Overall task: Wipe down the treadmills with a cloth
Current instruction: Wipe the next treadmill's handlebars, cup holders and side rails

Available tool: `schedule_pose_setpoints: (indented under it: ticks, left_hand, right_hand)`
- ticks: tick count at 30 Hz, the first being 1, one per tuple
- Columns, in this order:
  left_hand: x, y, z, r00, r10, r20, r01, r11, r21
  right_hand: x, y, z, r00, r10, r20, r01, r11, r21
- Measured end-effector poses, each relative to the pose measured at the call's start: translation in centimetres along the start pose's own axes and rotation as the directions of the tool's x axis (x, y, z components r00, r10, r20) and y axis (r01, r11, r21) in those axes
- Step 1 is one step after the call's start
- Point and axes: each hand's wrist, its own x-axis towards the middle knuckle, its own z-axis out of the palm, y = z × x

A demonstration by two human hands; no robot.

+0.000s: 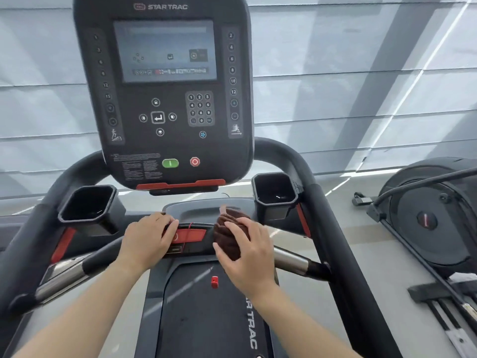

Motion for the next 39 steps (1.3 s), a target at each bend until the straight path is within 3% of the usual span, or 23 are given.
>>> schedule_pose_setpoints:
  ticks: [4,7,15,19,23,27,30,35,39]
  left_hand:
    - [-0.7,-1.4,-0.2,0.999,0.053,-0.009,-0.053,0.998,0.038]
    - [-1.1,-0.7,-0.1,0.995,0.062,-0.072,-0.057,0.997,0.059]
    - [-1.2,-1.4,0.4,0.988,0.089,-0.127,-0.086,0.996,0.030]
    - [-1.2,-1.6,0.7,0.984,0.098,-0.145,-0.094,0.995,0.036]
    - [-1.1,-1.7,0.8,0.983,0.107,-0.148,-0.104,0.994,0.032]
    - [-1.1,-1.9,0.8,0.982,0.114,-0.152,-0.115,0.993,0.005]
    - [-0.8,-2.6,0.5,0.985,0.161,-0.067,-0.162,0.987,-0.012]
    - [-2.1,-7.7,-0.5,0.993,0.081,0.091,-0.067,0.987,-0.148]
    - [-6.3,-12.0,-0.9,1.000,0.011,-0.003,-0.011,0.950,-0.313]
  right_hand:
    - [0.7,-2.9,2.0,0.992,-0.092,0.082,0.100,0.990,-0.098]
    - [0.5,-2.4,1.7,0.992,-0.107,0.067,0.113,0.988,-0.106]
    - [-0.1,-2.0,1.5,0.979,0.156,-0.131,-0.176,0.971,-0.161]
    - [0.4,-4.2,2.7,0.998,0.056,-0.022,-0.060,0.973,-0.221]
    - [0.3,-3.3,2.3,1.000,0.007,0.018,-0.003,0.984,-0.180]
    - [0.4,-2.0,1.1,0.993,0.118,-0.032,-0.120,0.987,-0.102]
    - [1.1,-2.4,0.8,0.983,0.180,-0.023,-0.181,0.983,-0.035]
    - [2.5,-7.5,4.0,0.999,0.029,0.041,-0.030,0.999,0.017]
    - [3.0,-12.3,8.5,0.972,-0.067,0.227,0.099,0.986,-0.135]
